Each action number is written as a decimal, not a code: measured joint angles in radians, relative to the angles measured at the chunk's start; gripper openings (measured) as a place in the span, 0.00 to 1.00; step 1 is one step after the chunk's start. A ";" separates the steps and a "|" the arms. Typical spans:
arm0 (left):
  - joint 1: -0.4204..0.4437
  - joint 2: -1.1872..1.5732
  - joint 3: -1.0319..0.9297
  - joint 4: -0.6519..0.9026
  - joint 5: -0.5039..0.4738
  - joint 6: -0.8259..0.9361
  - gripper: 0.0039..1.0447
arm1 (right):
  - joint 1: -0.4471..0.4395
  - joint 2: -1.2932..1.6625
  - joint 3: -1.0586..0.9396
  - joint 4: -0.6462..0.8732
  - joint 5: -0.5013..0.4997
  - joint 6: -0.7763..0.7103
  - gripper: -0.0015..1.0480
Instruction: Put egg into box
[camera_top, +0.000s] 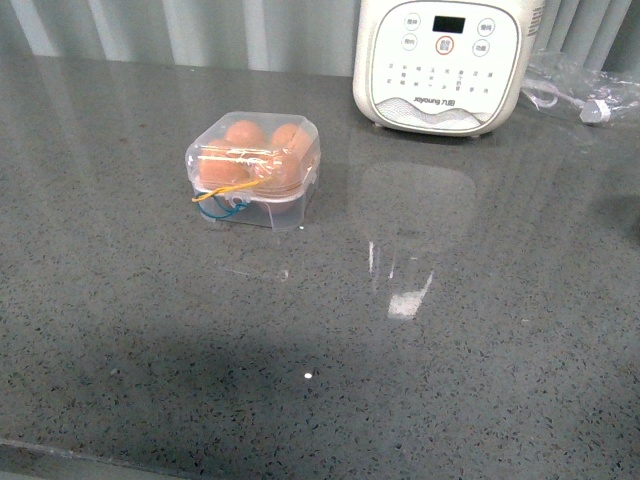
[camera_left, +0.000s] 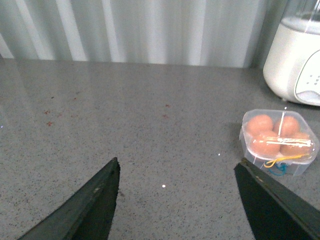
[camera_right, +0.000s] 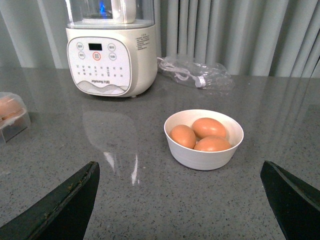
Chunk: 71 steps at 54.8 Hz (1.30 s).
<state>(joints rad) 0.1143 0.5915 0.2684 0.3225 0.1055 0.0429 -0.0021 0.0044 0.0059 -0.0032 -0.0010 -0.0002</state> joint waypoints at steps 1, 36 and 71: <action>-0.006 -0.013 -0.017 0.005 -0.003 -0.011 0.55 | 0.000 0.000 0.000 0.000 0.000 0.000 0.93; -0.114 -0.246 -0.201 -0.046 -0.105 -0.042 0.03 | 0.000 0.000 0.000 0.000 0.000 0.000 0.93; -0.114 -0.434 -0.240 -0.162 -0.106 -0.044 0.03 | 0.000 0.000 0.000 0.000 0.000 0.000 0.93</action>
<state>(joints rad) -0.0002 0.1574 0.0284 0.1604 -0.0006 -0.0013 -0.0021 0.0044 0.0059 -0.0032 -0.0010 -0.0002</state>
